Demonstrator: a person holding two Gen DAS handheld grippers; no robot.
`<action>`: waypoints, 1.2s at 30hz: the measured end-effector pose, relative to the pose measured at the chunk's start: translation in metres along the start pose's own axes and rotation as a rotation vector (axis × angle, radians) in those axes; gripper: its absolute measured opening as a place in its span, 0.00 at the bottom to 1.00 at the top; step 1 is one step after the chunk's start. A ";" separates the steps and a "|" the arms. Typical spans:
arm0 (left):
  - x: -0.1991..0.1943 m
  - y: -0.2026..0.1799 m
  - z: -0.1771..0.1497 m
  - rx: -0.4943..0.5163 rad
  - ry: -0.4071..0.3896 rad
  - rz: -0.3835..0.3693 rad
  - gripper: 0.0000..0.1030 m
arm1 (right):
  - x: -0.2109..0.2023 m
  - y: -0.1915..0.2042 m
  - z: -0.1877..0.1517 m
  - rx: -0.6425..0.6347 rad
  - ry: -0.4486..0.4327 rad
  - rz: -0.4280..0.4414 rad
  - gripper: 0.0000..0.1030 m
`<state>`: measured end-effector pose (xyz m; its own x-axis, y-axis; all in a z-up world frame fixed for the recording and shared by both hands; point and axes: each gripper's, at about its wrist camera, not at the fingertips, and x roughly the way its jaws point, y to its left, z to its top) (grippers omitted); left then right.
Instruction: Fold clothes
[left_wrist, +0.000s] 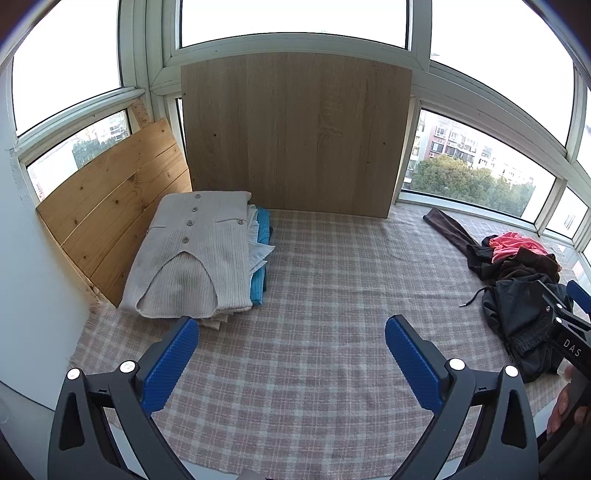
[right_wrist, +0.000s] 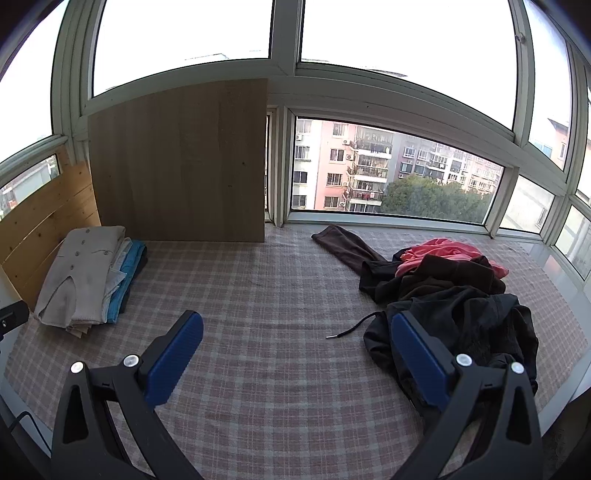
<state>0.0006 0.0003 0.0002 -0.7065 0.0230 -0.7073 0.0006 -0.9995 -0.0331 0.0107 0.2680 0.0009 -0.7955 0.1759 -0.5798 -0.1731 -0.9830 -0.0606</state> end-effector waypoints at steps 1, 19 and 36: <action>-0.002 -0.001 -0.001 0.004 -0.010 0.003 0.99 | 0.000 -0.001 0.000 0.001 0.001 0.000 1.00; 0.001 -0.002 0.007 0.021 -0.008 0.004 0.99 | 0.005 -0.005 -0.005 0.019 0.034 -0.010 1.00; -0.003 -0.009 0.004 0.065 -0.020 0.009 0.99 | 0.003 -0.006 -0.009 0.033 0.045 -0.026 1.00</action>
<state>-0.0003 0.0091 0.0058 -0.7204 0.0143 -0.6934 -0.0385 -0.9991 0.0194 0.0142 0.2735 -0.0078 -0.7637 0.1977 -0.6145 -0.2130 -0.9758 -0.0492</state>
